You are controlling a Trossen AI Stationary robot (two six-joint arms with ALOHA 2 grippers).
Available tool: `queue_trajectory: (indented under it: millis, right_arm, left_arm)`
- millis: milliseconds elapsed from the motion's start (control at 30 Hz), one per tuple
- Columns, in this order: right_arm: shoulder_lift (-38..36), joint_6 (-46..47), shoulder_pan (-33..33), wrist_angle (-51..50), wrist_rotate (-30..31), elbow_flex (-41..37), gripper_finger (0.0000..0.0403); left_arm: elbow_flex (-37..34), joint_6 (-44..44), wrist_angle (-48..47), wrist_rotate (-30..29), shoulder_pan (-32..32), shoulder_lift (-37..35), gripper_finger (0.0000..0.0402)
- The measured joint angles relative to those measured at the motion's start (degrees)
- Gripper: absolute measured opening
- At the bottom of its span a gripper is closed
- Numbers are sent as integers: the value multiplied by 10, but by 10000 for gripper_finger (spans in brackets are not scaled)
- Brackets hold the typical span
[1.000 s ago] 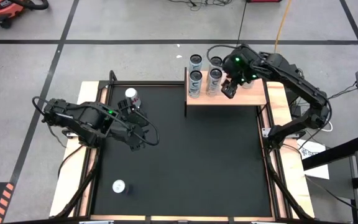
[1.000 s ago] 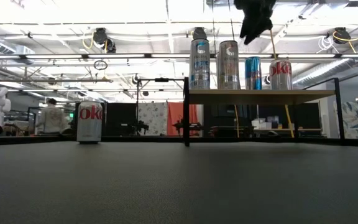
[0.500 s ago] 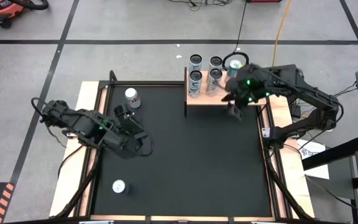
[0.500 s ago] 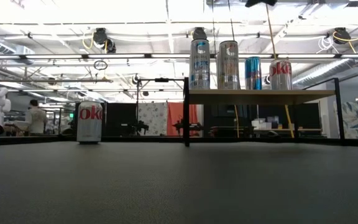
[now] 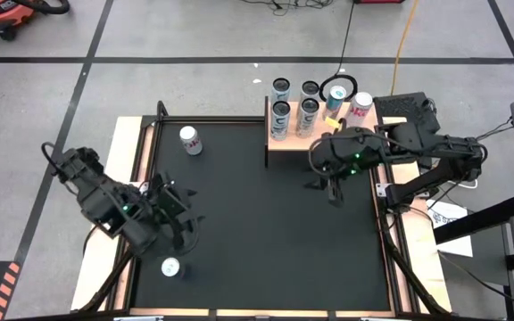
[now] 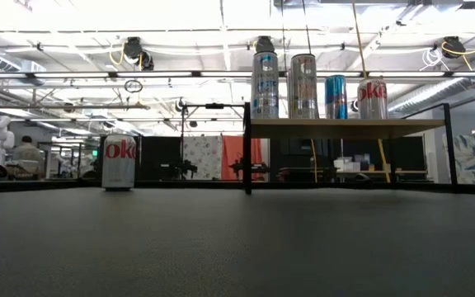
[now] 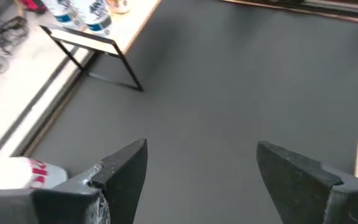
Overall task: Place canned beverage on shelf
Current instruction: Put the blue soda can on the shelf aligned with the other blue soda can
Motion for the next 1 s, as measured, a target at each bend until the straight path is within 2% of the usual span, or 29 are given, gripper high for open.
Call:
queue_trajectory:
  millis: [267, 433, 833, 1000]
  right_arm:
    - [4, 5, 23, -5, -1, 0, 205]
    - [4, 4, 23, -5, -1, 0, 205]
    - [4, 3, 23, -4, -1, 0, 206]
    - [4, 4, 23, -3, -1, 0, 206]
  left_arm:
    - [0, -24, 2, 1, -30, 0, 297]
    - [0, -34, 17, 35, -30, 0, 297]
    - [-3, -149, 21, 57, -89, 0, 297]
    - [-52, -208, 21, 69, -113, 2, 297]
